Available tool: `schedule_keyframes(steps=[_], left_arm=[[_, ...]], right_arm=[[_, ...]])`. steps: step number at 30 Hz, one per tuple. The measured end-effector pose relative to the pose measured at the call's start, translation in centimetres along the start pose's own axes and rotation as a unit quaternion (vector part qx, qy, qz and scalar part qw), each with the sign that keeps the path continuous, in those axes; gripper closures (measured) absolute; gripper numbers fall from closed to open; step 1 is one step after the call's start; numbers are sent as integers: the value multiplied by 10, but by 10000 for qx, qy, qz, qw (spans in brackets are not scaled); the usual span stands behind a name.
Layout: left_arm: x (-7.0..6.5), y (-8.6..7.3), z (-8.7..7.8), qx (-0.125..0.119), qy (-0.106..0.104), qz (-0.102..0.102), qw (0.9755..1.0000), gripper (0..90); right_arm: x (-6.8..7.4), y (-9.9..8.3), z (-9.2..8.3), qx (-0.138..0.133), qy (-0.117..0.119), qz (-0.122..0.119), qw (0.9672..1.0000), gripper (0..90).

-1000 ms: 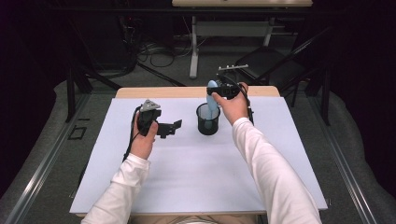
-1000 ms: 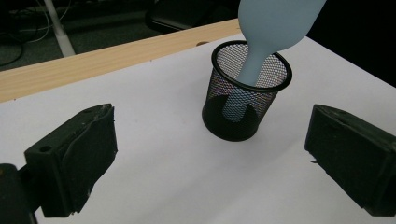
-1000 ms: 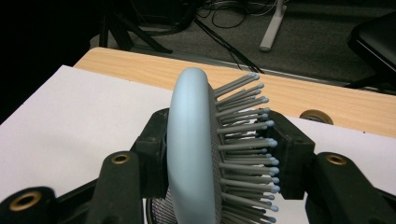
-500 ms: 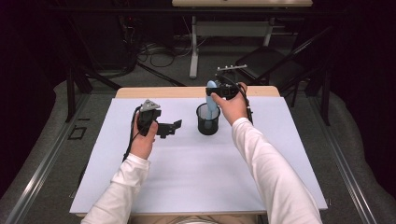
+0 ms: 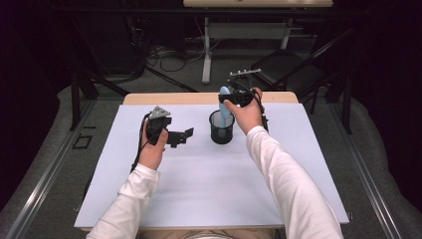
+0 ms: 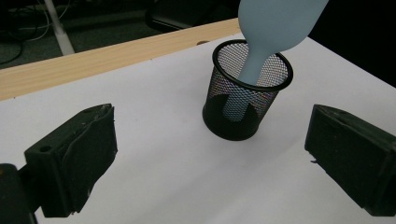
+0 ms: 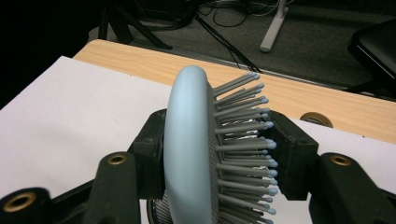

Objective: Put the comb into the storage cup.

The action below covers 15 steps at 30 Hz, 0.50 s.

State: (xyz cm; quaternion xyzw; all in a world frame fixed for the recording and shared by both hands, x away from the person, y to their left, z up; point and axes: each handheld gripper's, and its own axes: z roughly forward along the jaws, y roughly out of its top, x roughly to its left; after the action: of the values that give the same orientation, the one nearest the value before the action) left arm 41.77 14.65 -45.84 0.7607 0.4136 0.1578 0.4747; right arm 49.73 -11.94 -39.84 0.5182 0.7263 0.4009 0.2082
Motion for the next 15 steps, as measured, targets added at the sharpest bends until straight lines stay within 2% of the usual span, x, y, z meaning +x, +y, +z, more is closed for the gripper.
schedule_keyframes(steps=[6,10,15], left_arm=[[0,0,0,17,13,2,10000,25],[0,0,0,1,2,-1,10000,25],[0,0,0,-13,8,-4,10000,25]], right_arm=[[-1,0,0,33,7,-12,10000,423],[-1,0,1,25,-24,-1,10000,377],[0,0,0,-40,-95,-14,9999,279]])
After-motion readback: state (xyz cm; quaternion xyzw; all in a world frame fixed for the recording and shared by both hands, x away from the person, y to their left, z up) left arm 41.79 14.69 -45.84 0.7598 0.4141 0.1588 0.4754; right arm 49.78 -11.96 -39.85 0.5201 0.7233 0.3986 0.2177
